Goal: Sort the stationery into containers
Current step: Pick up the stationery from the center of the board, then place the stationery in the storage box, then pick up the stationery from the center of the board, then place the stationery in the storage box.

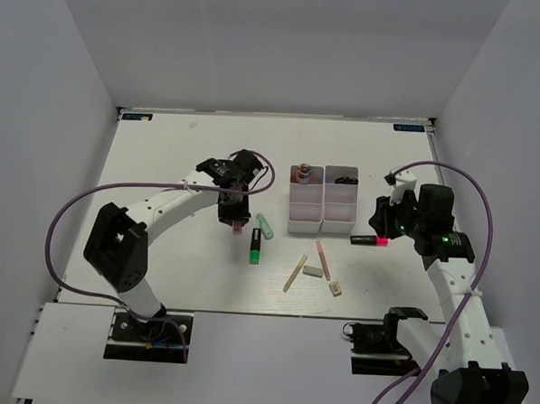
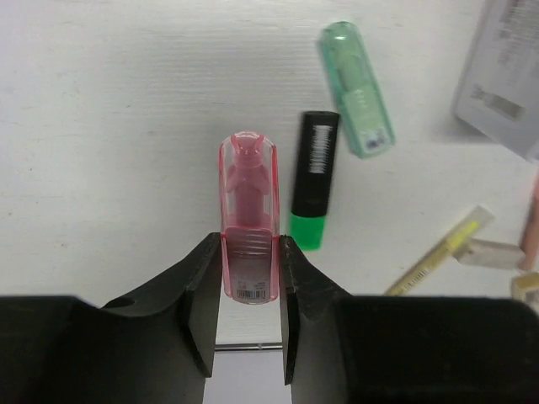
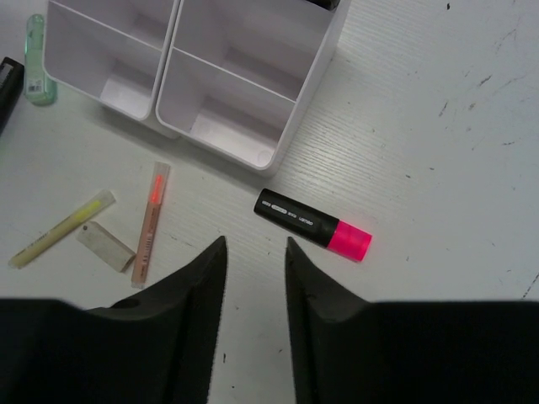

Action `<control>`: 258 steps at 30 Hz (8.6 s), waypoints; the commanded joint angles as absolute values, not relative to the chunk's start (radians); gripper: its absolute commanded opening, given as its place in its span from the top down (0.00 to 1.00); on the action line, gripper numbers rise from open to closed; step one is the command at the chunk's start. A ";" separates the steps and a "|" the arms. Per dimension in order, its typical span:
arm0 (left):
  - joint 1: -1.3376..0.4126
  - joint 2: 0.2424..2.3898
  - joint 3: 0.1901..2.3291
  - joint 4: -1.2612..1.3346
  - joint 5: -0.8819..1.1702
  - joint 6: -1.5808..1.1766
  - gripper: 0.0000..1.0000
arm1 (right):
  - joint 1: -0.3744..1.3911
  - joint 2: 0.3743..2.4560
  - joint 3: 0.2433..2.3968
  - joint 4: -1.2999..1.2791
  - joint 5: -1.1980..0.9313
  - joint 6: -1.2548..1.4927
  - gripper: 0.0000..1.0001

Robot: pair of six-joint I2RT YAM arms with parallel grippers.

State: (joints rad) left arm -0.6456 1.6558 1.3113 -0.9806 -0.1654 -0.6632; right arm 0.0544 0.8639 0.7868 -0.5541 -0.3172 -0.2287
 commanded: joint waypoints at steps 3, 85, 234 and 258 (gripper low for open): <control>-0.692 1.597 1.431 -0.980 -0.109 -0.623 0.96 | 0.057 0.854 0.764 -0.531 -0.305 -0.209 0.70; -0.919 2.134 1.960 -0.792 -0.262 0.316 0.58 | 0.052 0.857 0.762 -0.532 -0.262 -0.216 0.68; -0.896 1.865 1.500 -0.416 -0.589 -1.404 1.00 | 0.051 0.818 0.755 -0.511 -0.221 -0.212 0.56; -0.920 1.910 1.471 -0.373 -0.681 -1.373 1.00 | 0.051 0.819 0.753 -0.514 -0.229 -0.215 0.56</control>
State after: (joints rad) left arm -0.9123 1.9079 1.4635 -0.3832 -0.6380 -1.3762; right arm 0.0525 0.8272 0.7555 -0.5438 -0.2123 -0.2131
